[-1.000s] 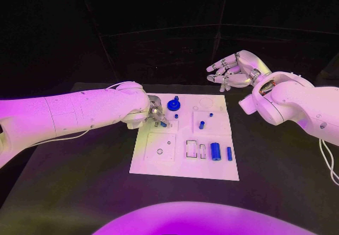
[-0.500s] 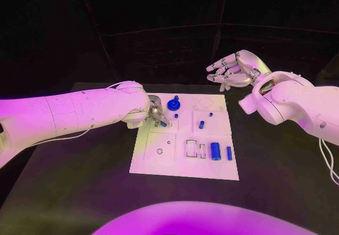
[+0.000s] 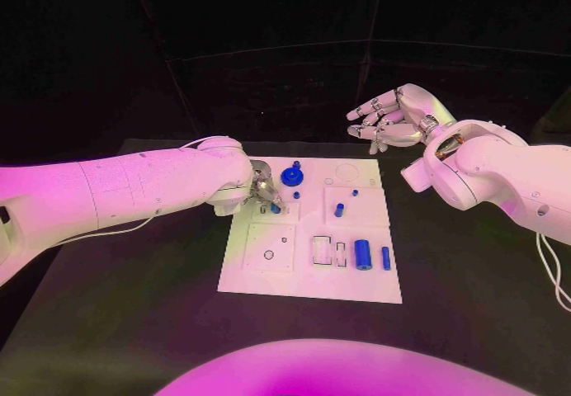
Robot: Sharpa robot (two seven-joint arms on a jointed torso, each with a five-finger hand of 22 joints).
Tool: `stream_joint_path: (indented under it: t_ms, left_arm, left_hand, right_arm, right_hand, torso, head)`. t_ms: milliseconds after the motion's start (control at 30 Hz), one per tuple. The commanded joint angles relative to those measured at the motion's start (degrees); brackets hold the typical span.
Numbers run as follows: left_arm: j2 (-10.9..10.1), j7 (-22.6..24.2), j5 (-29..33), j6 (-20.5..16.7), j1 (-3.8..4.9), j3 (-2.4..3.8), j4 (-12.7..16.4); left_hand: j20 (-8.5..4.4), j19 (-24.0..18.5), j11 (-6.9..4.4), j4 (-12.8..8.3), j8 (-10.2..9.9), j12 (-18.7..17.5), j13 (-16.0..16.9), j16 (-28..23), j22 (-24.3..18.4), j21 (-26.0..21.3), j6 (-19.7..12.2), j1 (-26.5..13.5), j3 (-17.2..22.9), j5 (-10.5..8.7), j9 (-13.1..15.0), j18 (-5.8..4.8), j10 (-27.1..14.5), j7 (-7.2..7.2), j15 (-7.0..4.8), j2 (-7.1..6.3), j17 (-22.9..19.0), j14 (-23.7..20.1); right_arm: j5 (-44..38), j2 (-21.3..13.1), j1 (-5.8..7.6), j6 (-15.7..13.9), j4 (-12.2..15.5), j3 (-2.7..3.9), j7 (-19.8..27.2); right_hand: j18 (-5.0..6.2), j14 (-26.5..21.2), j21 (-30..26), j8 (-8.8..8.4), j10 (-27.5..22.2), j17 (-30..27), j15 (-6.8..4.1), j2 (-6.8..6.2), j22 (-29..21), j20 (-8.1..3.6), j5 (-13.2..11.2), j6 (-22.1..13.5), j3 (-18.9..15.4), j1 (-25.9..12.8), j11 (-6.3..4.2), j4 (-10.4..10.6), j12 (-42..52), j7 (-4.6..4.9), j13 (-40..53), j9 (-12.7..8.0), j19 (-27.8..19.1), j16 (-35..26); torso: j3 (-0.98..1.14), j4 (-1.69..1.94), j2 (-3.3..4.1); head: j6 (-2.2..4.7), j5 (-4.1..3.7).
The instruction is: Assemble the parts on the task board
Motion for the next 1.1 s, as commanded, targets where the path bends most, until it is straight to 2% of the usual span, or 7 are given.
stream_joint_path:
  t_ms: [33,333,767,900,1000,1100]
  left_arm:
    - [0.22,-0.53,-0.17,0.9,0.02,0.0,-0.19]
    - [0.79,-0.71,-0.17,1.25,0.03,0.01,-0.86]
    - [1.24,-1.01,-0.17,1.96,0.03,0.01,-1.46]
    - [1.18,-0.98,-0.17,1.55,0.03,0.01,-1.47]
    - [1.03,-0.83,-0.17,0.98,0.03,0.02,-1.42]
    - [0.73,-0.61,-0.17,0.27,0.03,0.03,-1.33]
  left_hand:
    - [-0.16,0.4,0.01,0.48,0.21,0.39,0.2,0.4,0.16,0.39,0.3,-0.84,-0.04,0.12,0.04,-0.94,0.32,-0.03,-0.49,0.11,15.09,6.05]
    - [-0.26,0.66,-0.09,1.02,0.34,0.95,1.1,0.4,0.7,0.72,0.63,-1.52,-0.68,0.11,0.09,-1.04,0.78,-0.16,-0.58,0.09,15.09,6.05]
    - [-0.38,0.93,-0.21,2.17,0.54,1.47,1.94,0.4,1.25,1.05,1.17,-2.96,-2.39,0.03,0.16,-1.16,1.27,-0.28,-0.69,-0.14,15.09,6.05]
    - [-0.37,0.98,-0.1,3.93,0.66,1.58,2.12,0.4,1.34,1.07,1.54,-5.35,-5.67,-0.2,0.2,-1.19,1.36,-0.15,-0.62,-1.13,15.09,6.05]
    - [-0.39,1.07,-0.19,5.55,0.68,1.75,2.42,0.4,1.54,1.15,1.7,-7.22,-10.13,-0.32,0.22,-1.22,1.49,-0.3,-0.68,-2.29,15.09,6.05]
    - [-0.6,1.18,-0.38,7.19,0.57,1.75,2.52,0.4,1.74,1.22,1.68,-7.96,-15.49,-1.69,0.19,-1.22,1.46,-0.42,-0.78,-3.34,15.09,6.05]
  right_arm:
    - [0.15,0.06,0.13,0.3,0.08,0.05,0.37]
    - [0.4,0.12,0.13,0.55,0.11,0.05,0.5]
    - [0.51,0.14,0.13,0.87,0.11,0.05,0.59]
    - [0.51,0.14,0.13,0.87,0.08,0.05,0.61]
    - [0.51,0.16,0.13,0.87,0.05,0.05,0.59]
    - [0.51,0.21,0.13,0.85,-0.02,0.05,0.54]
  right_hand:
    - [0.28,-0.4,-0.38,-0.32,-0.39,-0.09,0.21,-0.41,-0.07,0.06,0.34,-0.36,0.15,-0.3,-0.17,0.09,-0.2,-0.15,-0.09,-0.04,0.34,-0.39]
    - [0.28,-0.4,-0.39,-0.32,-0.39,-0.09,0.21,-0.42,-0.08,0.06,0.34,-0.36,0.16,-0.3,-0.17,0.09,-0.2,-0.14,-0.1,-0.04,0.34,-0.4]
    - [0.28,-0.44,-0.43,-0.33,-0.41,-0.12,0.22,-0.42,-0.1,0.07,0.35,-0.38,0.21,-0.32,-0.16,0.12,-0.21,-0.13,-0.14,-0.04,0.34,-0.48]
    - [0.28,-0.47,-0.45,-0.33,-0.42,-0.21,0.22,-0.43,-0.11,0.08,0.35,-0.4,0.21,-0.35,-0.15,0.14,-0.21,-0.13,-0.16,-0.04,0.33,-0.59]
    - [0.28,-0.47,-0.45,-0.33,-0.42,-0.21,0.22,-0.43,-0.11,0.08,0.35,-0.4,0.21,-0.35,-0.15,0.14,-0.21,-0.13,-0.16,-0.04,0.33,-0.59]
    - [0.28,-0.61,-0.57,-0.38,-0.51,-0.4,0.24,-0.56,-0.17,0.1,0.28,-0.5,0.34,-0.24,-0.14,0.06,-0.24,-0.11,-0.26,-0.05,0.3,-0.92]
  torso:
    - [-0.03,0.02,0.0]
    - [0.03,-0.01,0.03]
    - [-0.02,0.04,-0.02]
    - [-0.02,0.07,-0.03]
    - [-0.05,0.08,-0.02]
    - [-0.06,0.06,-0.03]
  head:
    - [-0.03,-0.05]
    - [-0.13,-0.15]
    - [-0.32,-0.33]
    - [-0.3,-0.32]
    - [-0.27,-0.37]
    - [-0.27,-0.35]
